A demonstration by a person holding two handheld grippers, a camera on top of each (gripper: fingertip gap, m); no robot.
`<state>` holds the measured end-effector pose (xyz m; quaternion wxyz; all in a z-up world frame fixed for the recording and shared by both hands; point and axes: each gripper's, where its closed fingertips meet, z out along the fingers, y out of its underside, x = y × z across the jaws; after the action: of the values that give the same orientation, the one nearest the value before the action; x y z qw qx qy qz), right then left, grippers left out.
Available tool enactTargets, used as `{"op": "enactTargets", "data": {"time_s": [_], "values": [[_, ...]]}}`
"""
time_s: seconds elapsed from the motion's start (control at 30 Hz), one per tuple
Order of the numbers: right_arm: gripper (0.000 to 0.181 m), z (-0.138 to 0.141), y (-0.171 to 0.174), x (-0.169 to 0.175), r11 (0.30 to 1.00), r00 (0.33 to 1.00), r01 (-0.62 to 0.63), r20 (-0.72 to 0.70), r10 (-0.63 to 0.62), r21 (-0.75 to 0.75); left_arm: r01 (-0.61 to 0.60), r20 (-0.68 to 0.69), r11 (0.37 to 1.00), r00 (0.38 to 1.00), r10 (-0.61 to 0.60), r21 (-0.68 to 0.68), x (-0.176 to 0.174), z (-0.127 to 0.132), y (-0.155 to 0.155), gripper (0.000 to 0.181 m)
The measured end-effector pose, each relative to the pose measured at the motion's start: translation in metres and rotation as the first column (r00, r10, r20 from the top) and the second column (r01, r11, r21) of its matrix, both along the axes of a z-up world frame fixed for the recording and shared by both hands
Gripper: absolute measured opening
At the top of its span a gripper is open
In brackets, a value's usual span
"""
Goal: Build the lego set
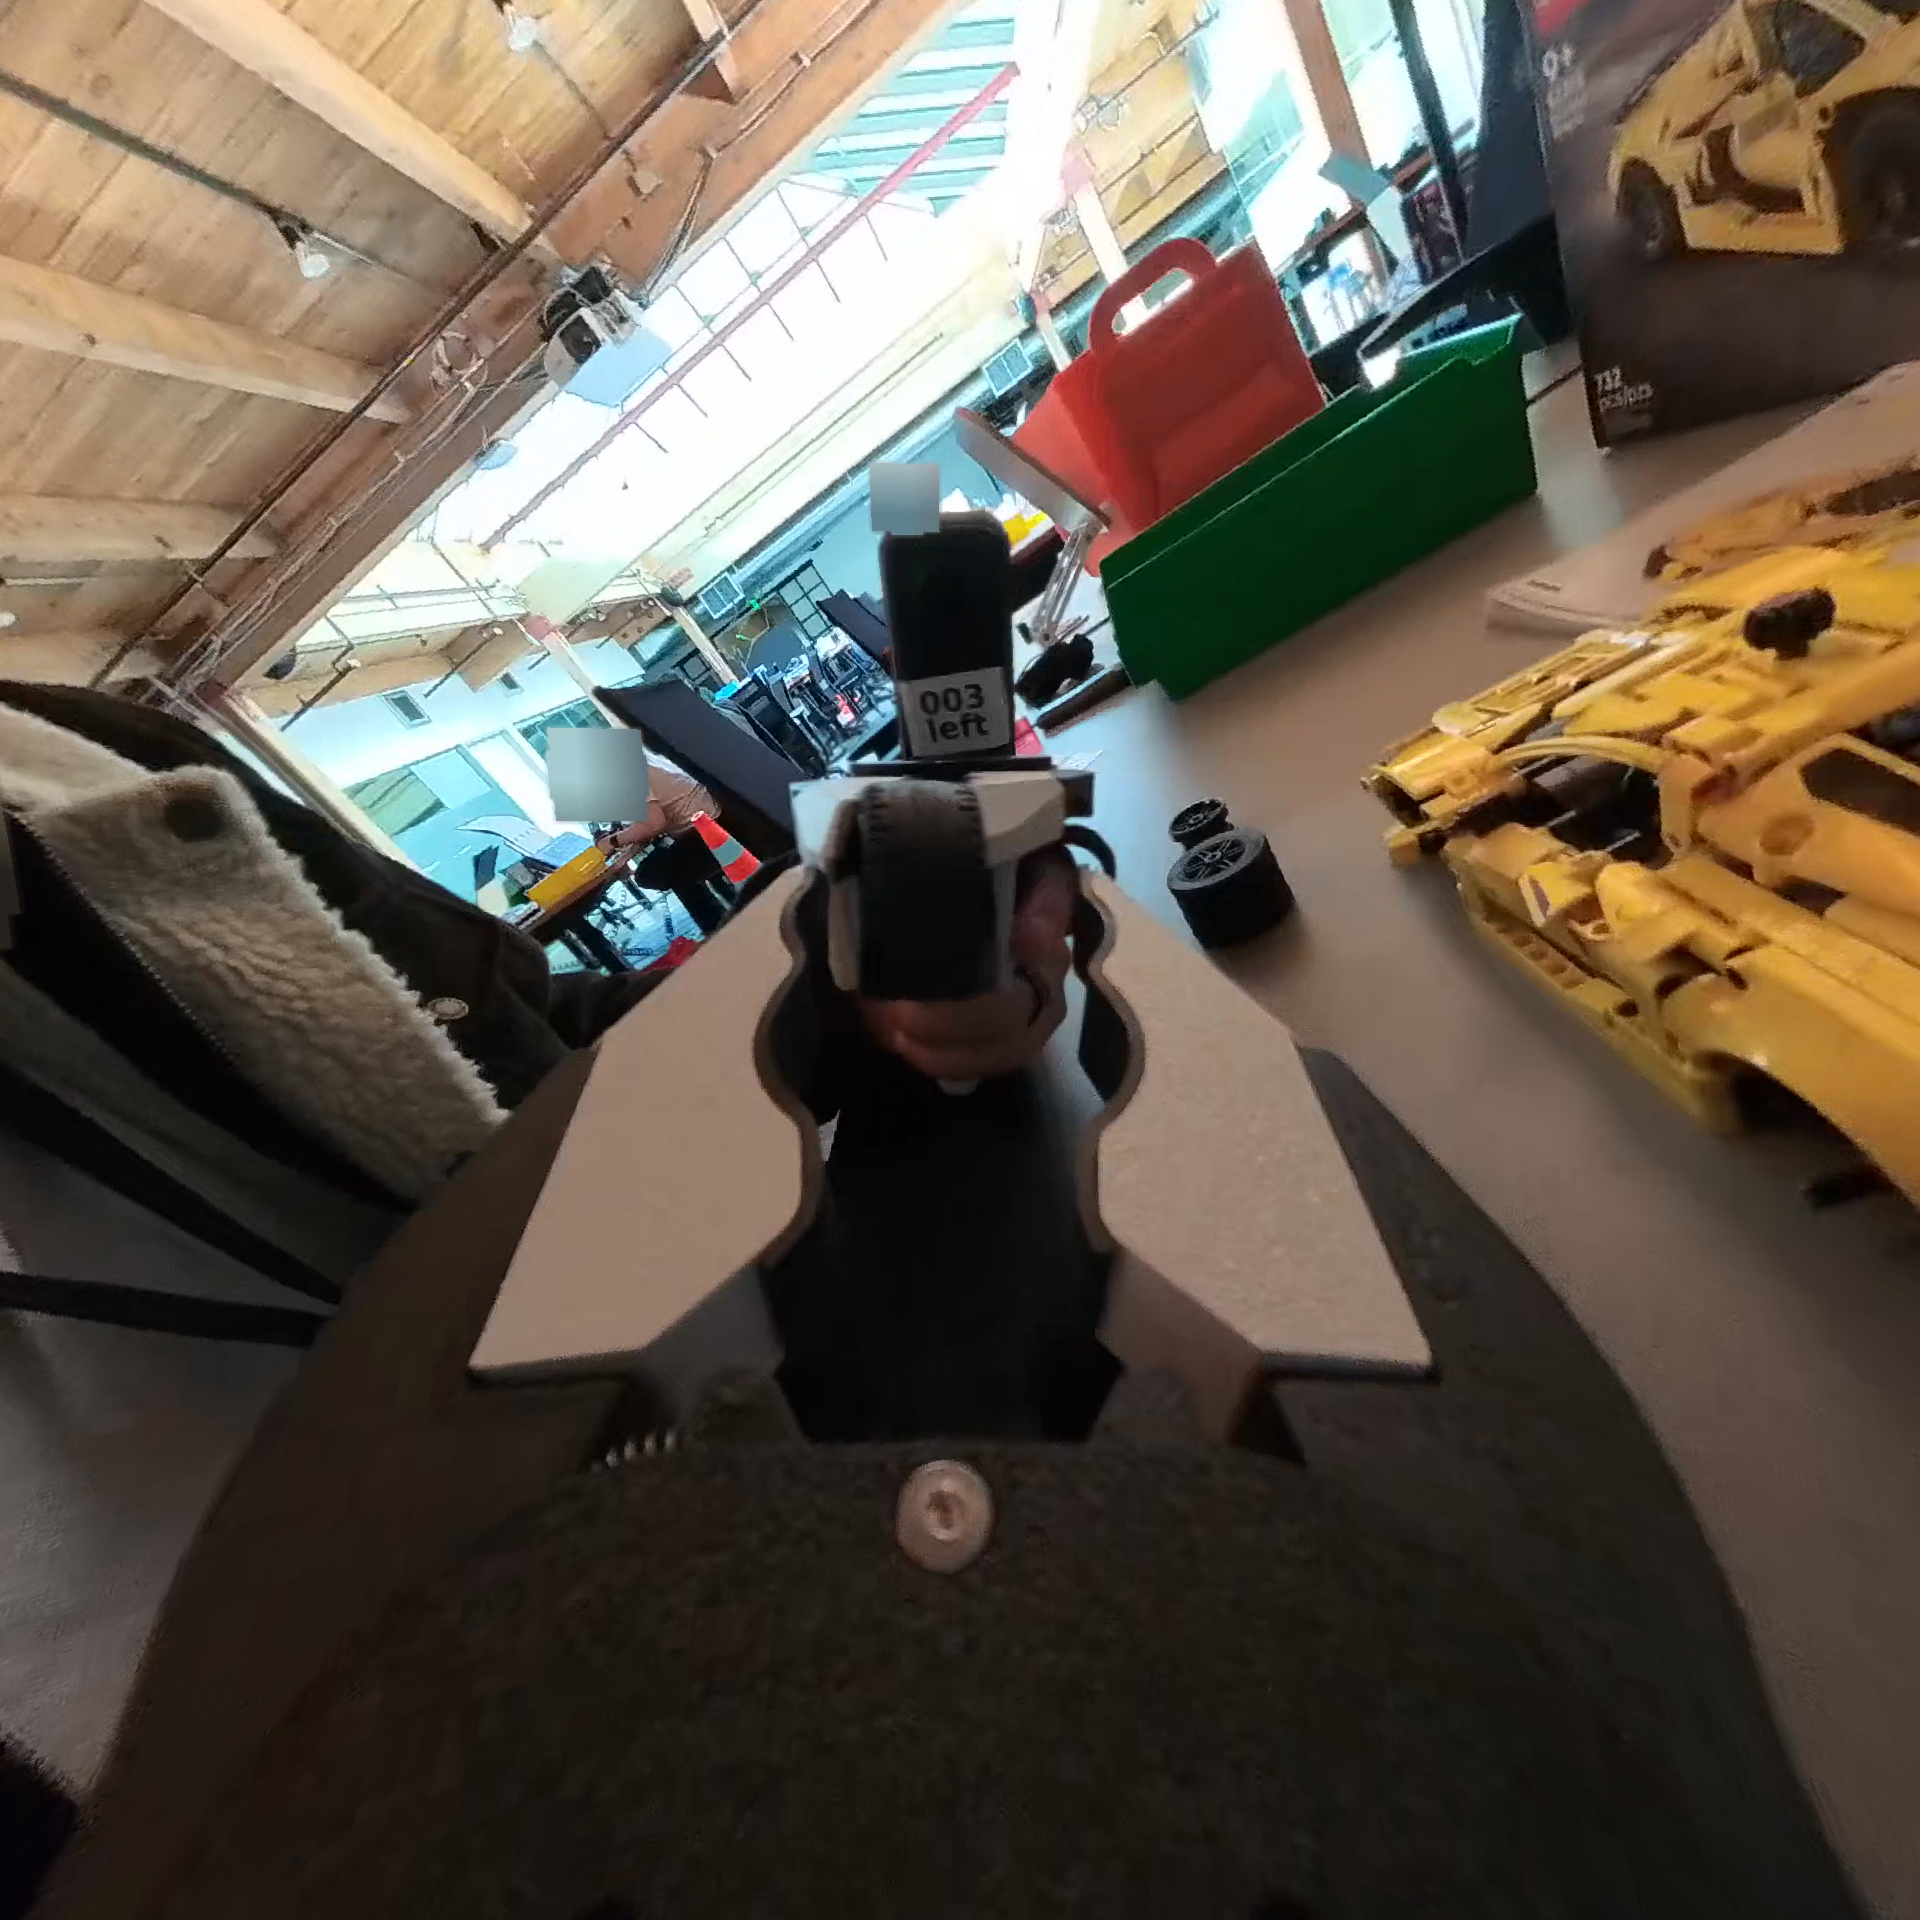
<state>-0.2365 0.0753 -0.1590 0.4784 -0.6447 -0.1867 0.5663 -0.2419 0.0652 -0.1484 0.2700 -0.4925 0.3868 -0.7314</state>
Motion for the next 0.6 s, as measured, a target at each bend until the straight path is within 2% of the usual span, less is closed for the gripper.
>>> {"op": "enactTargets", "data": {"time_s": [0.07, 0.13, 0.23, 0.47, 0.6], "values": [[0.040, 0.000, -0.002, 0.000, 0.999, 0.999, -0.037, -0.025, 0.037, -0.029, 0.023, 0.024, 0.999, 0.999, -0.022, -0.023, -0.002, 0.004, -0.002, 0.023], [0.023, 0.002, -0.009, -0.003, 0.995, 0.994, -0.096, -0.046, 0.094, -0.030, 0.026, 0.015, 0.999, 1.000, -0.026, -0.033, -0.001, 0.002, -0.002, 0.023], [0.022, -0.001, -0.008, -0.003, 0.995, 0.996, -0.087, -0.024, 0.085, -0.048, 0.018, 0.010, 1.000, 1.000, -0.018, -0.024, -0.001, 0.001, -0.001, 0.023], [0.019, -0.014, 0.009, 0.011, 0.992, 0.980, 0.121, 0.161, -0.114, -0.034, -0.143, -0.142, 0.981, 0.977, 0.161, 0.131, 0.012, -0.023, 0.015, 0.022], [0.019, -0.015, 0.012, 0.013, 0.991, 0.982, 0.128, 0.144, -0.120, -0.047, -0.171, -0.164, 0.971, 0.966, 0.199, 0.167, 0.014, -0.027, 0.018, 0.022]]}}
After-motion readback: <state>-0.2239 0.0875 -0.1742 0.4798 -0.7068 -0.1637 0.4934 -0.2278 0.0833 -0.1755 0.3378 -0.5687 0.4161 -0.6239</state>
